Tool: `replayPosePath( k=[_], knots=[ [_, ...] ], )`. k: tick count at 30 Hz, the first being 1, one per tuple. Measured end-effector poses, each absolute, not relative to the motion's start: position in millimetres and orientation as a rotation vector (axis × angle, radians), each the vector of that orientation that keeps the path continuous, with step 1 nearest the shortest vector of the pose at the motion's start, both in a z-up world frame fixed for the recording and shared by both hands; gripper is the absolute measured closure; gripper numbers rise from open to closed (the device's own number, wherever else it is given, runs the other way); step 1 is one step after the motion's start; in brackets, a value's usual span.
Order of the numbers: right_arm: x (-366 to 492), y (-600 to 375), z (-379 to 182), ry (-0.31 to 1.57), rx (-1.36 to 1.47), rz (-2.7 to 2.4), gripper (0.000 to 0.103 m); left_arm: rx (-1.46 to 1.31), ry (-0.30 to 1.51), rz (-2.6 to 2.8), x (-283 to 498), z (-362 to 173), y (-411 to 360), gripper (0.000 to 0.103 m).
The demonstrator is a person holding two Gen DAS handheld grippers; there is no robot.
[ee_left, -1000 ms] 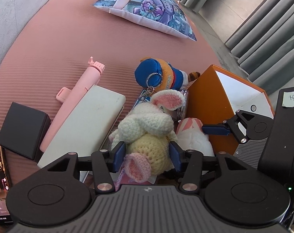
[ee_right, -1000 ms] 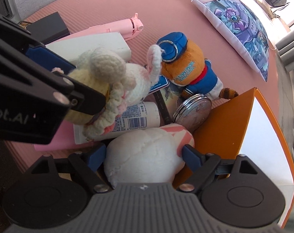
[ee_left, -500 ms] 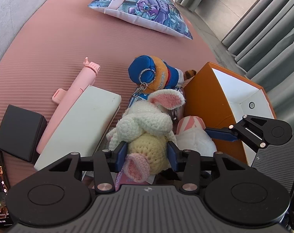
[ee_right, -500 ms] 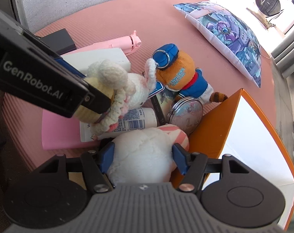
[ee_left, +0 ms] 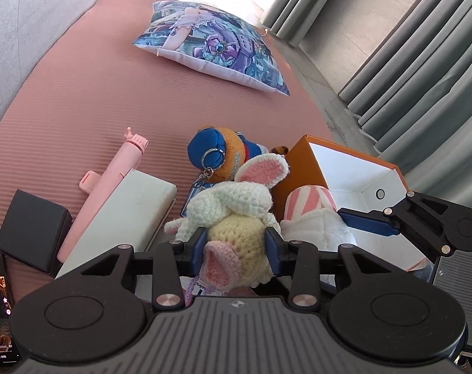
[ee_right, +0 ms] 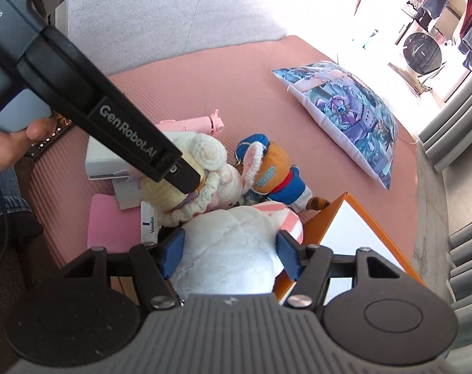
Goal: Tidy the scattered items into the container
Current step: 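Carry the bunny doll with left tool while right tool carries the plush into the box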
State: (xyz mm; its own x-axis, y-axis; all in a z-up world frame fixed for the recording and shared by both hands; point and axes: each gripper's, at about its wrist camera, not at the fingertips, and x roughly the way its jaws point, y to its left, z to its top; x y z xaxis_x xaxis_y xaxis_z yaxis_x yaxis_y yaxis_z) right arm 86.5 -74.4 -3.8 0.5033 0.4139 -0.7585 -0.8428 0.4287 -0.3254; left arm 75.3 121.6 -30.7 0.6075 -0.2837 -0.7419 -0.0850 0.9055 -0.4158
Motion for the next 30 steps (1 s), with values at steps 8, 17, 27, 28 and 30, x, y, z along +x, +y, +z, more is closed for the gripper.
replayPosePath(
  k=[8, 17, 27, 28, 30],
  knots=[
    [87.3, -93.6, 28.5, 0.533, -0.82, 0.828, 0.037, -0.523, 0.828, -0.151, 70.7, -1.7, 116.9, 0.058],
    [102.3, -130.2, 40.1, 0.461, -0.866, 0.727, 0.037, -0.563, 0.777, -0.213, 84.3, 21.5, 90.1, 0.058],
    [121.8, -178.7, 26.6, 0.482, -0.972, 0.66, 0.037, -0.554, 0.822, -0.345, 116.6, 26.5, 27.7, 0.058],
    [123.0, -182.2, 24.0, 0.487, -0.983, 0.664, 0.037, -0.556, 0.837, -0.356, 120.6, 24.2, 21.2, 0.058],
    [125.9, -188.8, 17.4, 0.499, -1.001, 0.671, 0.037, -0.562, 0.867, -0.379, 127.4, 16.9, 7.7, 0.058]
  ],
)
